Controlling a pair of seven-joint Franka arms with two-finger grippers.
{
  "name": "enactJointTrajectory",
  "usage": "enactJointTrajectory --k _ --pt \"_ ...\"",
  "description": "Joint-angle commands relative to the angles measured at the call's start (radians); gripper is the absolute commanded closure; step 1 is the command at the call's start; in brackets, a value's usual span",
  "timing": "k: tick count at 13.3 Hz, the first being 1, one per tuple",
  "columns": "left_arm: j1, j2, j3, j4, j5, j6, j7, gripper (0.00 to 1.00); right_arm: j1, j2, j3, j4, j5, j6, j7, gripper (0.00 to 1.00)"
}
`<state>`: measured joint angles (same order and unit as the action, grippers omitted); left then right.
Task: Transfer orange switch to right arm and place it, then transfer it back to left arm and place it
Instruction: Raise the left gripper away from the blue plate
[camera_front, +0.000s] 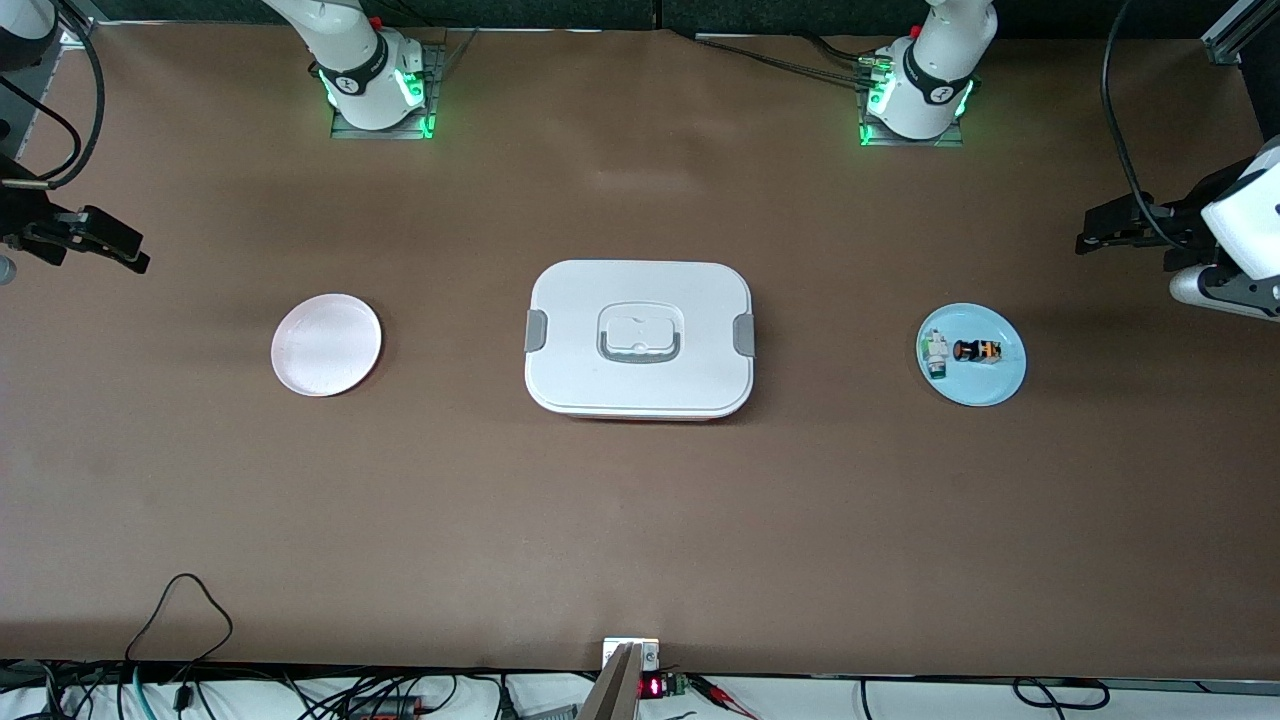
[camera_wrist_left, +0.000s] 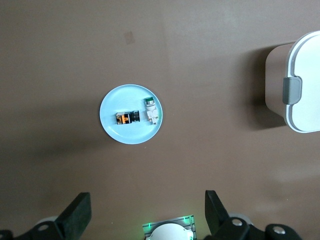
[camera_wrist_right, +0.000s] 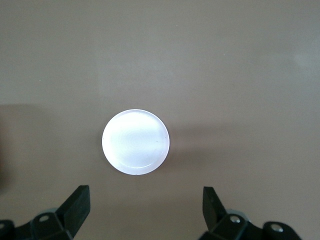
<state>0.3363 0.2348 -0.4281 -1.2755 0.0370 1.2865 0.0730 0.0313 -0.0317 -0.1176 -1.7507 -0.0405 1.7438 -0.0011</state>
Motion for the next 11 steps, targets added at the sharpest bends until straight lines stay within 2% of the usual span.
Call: enactJointTrajectory --k 1,2,6,9,11 --pt "-0.191 -0.024 0.209 0.009 -0.055 -0.015 -0.051 0.0 0.01 0.004 -0.004 0.034 0.008 -0.027 0.006 0.0" --pt "-0.247 -0.05 0.283 -0.02 -0.095 -0.015 -0.089 0.0 0.01 0.006 -0.004 0.043 0.01 -0.029 -0.002 0.0" --pt "-0.469 -0.121 0.469 -0.09 -0.103 -0.006 -0.102 0.0 0.012 0.006 -0.002 0.045 0.01 -0.049 -0.005 0.0" --pt "-0.482 -0.205 0.503 -0.236 -0.097 0.112 -0.047 0.0 0.013 0.006 -0.002 0.046 0.008 -0.05 -0.005 0.0" --pt "-0.477 -0.209 0.542 -0.26 -0.098 0.143 -0.016 0.0 0.013 0.006 -0.002 0.048 0.008 -0.07 -0.005 0.0"
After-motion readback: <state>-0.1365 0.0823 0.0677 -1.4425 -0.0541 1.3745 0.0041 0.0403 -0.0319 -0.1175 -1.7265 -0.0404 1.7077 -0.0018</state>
